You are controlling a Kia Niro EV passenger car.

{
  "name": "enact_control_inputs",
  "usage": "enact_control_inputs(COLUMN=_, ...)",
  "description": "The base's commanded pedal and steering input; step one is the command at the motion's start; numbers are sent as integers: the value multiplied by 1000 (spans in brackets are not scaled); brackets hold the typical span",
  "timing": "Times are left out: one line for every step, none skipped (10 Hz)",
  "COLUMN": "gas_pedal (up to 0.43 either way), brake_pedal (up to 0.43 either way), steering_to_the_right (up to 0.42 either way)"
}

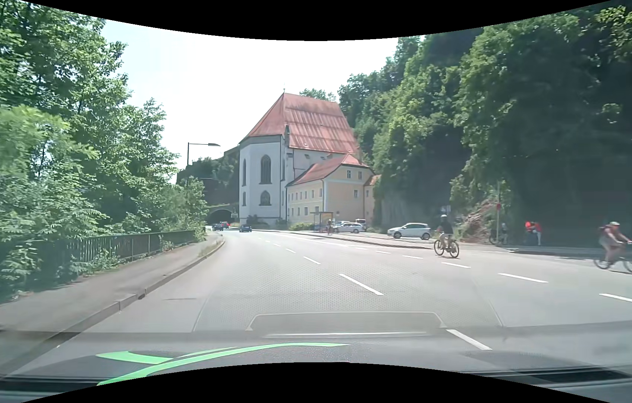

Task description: Follow the waypoints while adhering to traffic rules and regulations

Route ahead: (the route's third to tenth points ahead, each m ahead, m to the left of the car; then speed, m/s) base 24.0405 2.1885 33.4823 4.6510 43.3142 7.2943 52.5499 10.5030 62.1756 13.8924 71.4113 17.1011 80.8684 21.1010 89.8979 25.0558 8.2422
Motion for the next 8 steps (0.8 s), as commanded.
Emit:
enact_control_inputs(gas_pedal=177, brake_pedal=0, steering_to_the_right=-107)
enact_control_inputs(gas_pedal=177, brake_pedal=0, steering_to_the_right=-95)
enact_control_inputs(gas_pedal=177, brake_pedal=0, steering_to_the_right=-85)
enact_control_inputs(gas_pedal=177, brake_pedal=0, steering_to_the_right=-80)
enact_control_inputs(gas_pedal=177, brake_pedal=0, steering_to_the_right=-75)
enact_control_inputs(gas_pedal=177, brake_pedal=0, steering_to_the_right=-66)
enact_control_inputs(gas_pedal=177, brake_pedal=0, steering_to_the_right=-59)
enact_control_inputs(gas_pedal=177, brake_pedal=0, steering_to_the_right=-51)
